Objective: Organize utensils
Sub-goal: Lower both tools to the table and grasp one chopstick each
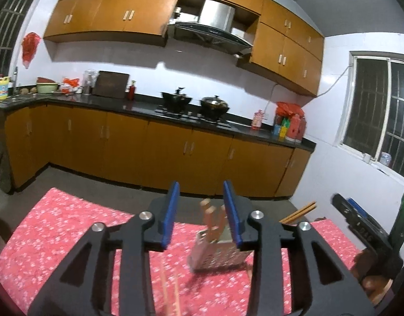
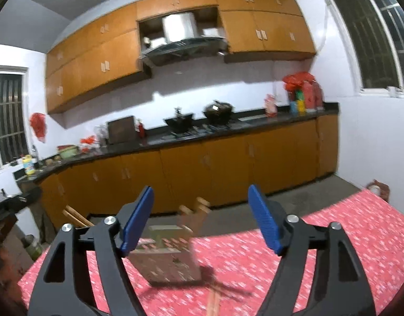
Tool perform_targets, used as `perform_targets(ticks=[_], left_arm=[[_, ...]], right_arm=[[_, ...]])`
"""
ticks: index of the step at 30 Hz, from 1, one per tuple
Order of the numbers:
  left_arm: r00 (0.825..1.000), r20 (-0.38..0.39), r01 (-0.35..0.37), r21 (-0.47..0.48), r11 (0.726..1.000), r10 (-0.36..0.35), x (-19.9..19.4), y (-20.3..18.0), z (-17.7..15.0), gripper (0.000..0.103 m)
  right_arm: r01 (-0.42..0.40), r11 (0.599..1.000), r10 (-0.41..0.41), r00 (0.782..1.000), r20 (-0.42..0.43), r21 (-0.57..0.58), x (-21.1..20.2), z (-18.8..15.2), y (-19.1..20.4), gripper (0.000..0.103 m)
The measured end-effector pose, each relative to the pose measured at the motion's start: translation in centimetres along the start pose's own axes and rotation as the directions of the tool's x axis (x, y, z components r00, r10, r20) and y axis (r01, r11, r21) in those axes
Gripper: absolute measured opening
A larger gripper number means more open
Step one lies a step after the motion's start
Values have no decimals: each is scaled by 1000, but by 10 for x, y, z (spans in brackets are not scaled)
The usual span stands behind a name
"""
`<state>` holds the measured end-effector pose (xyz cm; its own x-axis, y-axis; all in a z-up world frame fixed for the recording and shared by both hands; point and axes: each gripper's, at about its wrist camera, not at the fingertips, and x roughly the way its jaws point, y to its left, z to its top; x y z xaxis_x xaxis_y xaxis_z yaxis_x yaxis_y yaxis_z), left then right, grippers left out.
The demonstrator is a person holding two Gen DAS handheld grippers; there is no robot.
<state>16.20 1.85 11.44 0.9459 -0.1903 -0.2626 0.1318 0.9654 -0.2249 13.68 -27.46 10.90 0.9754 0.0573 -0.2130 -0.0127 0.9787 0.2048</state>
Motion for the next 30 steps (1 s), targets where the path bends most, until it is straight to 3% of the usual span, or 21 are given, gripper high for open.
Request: perform_targets(ticks=[3,6,8,10,12,18,26,30], left_arm=[[997,-46,-67,13,998,67,-4,18,-22,43],[981,-148,-117,36,992,122,8,35,-55,43],[967,-213,-136,42,990,142,15,44,-74,43],[948,-280,-145,49,988,153,21,53,-98,42],[924,-346,-148,65,987,162,27,58,-124,37],[885,-446,-115,71,991,135,34,61,-168,31],[861,-495,-94,71,993,117,38,54,-190,31],[853,-511,-83,68,994,106,41,52,-193,31]], right_arm=[[91,996,-89,990,-113,11,8,-26,-28,72],[123,992,-115,961,-252,17,24,-58,-46,48],[107,994,-86,919,-385,35,39,-91,-55,27],[67,996,-32,878,-478,56,46,-121,-55,20],[21,998,13,849,-529,58,47,-144,-48,19],[-54,997,76,793,-604,54,47,-179,-27,15],[-69,998,61,763,-644,13,47,-201,-16,14],[-55,998,23,767,-642,-30,49,-203,-14,8]])
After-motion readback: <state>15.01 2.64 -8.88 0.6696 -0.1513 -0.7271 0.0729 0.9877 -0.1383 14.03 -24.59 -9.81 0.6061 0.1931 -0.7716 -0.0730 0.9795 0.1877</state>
